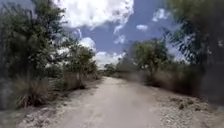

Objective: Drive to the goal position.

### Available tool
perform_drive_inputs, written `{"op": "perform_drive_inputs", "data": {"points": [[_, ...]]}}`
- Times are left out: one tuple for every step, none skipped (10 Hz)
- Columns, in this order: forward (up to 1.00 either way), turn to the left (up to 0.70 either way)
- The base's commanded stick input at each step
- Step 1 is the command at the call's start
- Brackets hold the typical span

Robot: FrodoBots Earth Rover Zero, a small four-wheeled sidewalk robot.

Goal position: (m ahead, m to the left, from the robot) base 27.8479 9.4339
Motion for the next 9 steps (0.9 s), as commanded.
{"op": "perform_drive_inputs", "data": {"points": [[0.45,0.0],[0.45,0.0],[0.45,0.0],[0.45,0.0],[0.45,0.0],[0.45,0.0],[0.45,0.0],[0.45,0.0],[0.45,0.0]]}}
